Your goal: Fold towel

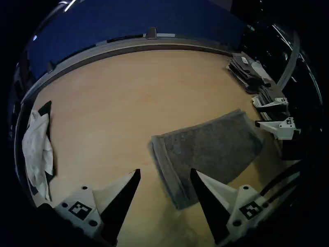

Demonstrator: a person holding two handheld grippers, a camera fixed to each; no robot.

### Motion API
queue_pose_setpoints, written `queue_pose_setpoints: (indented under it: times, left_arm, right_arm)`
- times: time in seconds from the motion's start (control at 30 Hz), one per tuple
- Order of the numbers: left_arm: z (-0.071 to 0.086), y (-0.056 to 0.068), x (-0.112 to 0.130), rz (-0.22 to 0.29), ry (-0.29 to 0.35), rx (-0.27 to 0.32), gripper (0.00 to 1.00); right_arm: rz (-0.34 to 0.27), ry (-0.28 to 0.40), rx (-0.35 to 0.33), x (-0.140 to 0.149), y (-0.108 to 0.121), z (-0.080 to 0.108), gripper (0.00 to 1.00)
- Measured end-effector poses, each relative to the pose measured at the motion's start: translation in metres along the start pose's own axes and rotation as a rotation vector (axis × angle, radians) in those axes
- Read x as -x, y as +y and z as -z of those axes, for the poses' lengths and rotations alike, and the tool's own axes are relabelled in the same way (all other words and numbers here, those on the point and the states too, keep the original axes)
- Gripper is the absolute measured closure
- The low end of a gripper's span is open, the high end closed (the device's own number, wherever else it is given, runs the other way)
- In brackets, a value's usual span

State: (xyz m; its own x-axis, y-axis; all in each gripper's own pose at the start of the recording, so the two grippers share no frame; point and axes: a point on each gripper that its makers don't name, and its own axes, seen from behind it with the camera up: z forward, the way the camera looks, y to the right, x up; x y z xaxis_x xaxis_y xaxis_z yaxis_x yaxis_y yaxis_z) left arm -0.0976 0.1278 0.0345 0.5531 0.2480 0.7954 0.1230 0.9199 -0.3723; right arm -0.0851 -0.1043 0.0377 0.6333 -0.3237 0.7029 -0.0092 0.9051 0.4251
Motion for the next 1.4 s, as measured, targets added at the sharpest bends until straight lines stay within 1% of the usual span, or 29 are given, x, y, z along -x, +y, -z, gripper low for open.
queue_pose_setpoints:
  times: [0.17,0.4,0.6,0.87,0.97,1.07,1.3,1.4]
  left_arm:
    - [0.004,0.001,0.001,-0.001,0.002,-0.002,0.1]
    - [0.013,0.004,0.01,0.008,0.003,0.001,0.1]
    - [0.022,0.008,0.026,0.023,-0.004,-0.003,0.1]
    - [0.036,0.016,0.057,0.052,-0.021,-0.003,0.1]
    - [0.04,0.02,0.069,0.065,-0.028,0.001,0.1]
    - [0.043,0.02,0.077,0.072,-0.033,0.0,0.1]
    - [0.046,0.019,0.081,0.077,-0.033,-0.006,0.1]
    - [0.048,0.019,0.08,0.077,-0.029,-0.006,0.1]
  right_arm:
    - [-0.003,0.003,-0.001,0.001,0.0,0.005,0.11]
    - [-0.004,0.003,-0.004,0.009,-0.003,0.013,0.11]
    - [-0.005,-0.002,-0.007,0.022,-0.01,0.021,0.11]
    - [-0.015,-0.019,-0.017,0.046,-0.021,0.034,0.11]
    - [-0.019,-0.03,-0.021,0.056,-0.025,0.04,0.11]
    - [-0.02,-0.038,-0.021,0.065,-0.027,0.043,0.11]
    - [-0.023,-0.037,-0.028,0.066,-0.028,0.043,0.11]
    - [-0.017,-0.039,-0.03,0.067,-0.028,0.041,0.14]
